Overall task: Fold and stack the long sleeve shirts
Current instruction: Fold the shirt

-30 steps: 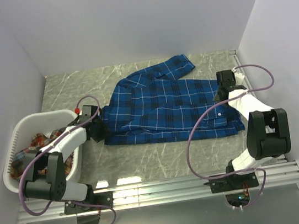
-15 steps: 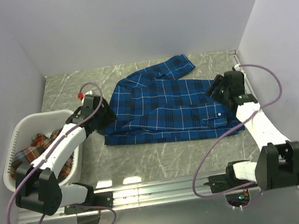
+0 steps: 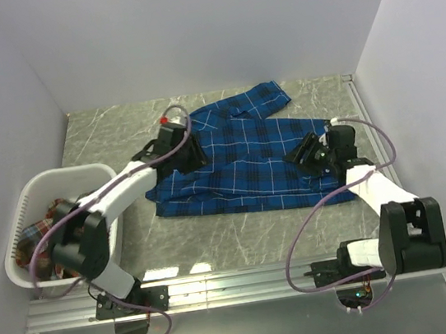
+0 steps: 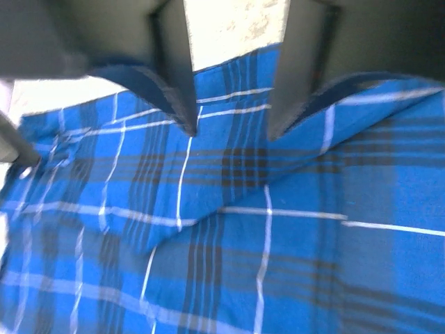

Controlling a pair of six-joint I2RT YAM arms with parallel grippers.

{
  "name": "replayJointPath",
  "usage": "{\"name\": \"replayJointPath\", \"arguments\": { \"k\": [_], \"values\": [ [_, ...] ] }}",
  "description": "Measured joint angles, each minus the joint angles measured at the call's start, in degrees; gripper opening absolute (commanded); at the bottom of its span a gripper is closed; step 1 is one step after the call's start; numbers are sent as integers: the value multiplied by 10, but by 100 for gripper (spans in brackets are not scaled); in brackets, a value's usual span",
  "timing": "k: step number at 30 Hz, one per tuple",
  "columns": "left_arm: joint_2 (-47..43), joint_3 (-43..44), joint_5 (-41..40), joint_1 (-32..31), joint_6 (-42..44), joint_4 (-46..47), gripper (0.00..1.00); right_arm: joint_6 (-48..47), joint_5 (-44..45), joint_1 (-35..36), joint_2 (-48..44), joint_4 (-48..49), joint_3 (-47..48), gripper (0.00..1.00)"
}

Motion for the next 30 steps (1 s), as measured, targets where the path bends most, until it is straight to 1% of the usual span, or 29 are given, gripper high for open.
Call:
{"name": "replayJointPath", "arguments": {
  "k": [2,3,4,6,11,15,17,18,19,20,21,24,27,30],
  "values": [
    [40,3,24,-4,4,13,42,10,-18,0,17,17,-11,63],
    [64,5,39,-6,5,17,36,13,-24,0,26,22,-16,62],
    [83,7,50,-7,4,21,32,16,-28,0,36,23,-19,62],
    [117,12,67,-8,5,24,27,18,-33,-4,54,23,-22,61],
    [172,12,78,-5,6,25,23,19,-32,-43,82,22,-35,60],
    [194,6,88,16,-9,32,23,18,-2,-77,94,0,-38,60],
    [193,-3,99,33,-20,42,25,17,17,-86,95,-11,-40,60],
    [193,-5,103,40,-23,47,28,16,28,-89,94,-18,-41,60],
    [191,-8,105,47,-25,50,35,16,36,-91,92,-25,-42,60],
    [189,-9,105,52,-26,52,38,16,44,-91,88,-30,-42,60],
    [185,-9,104,55,-27,52,44,13,55,-90,79,-37,-42,60],
    [166,-13,89,57,-23,44,56,3,69,-83,43,-52,-42,59],
    [127,-23,69,57,-21,25,61,-13,56,-45,1,-53,-31,59],
    [70,-35,38,57,-22,1,61,-33,9,33,8,-46,17,59]
  ]
}}
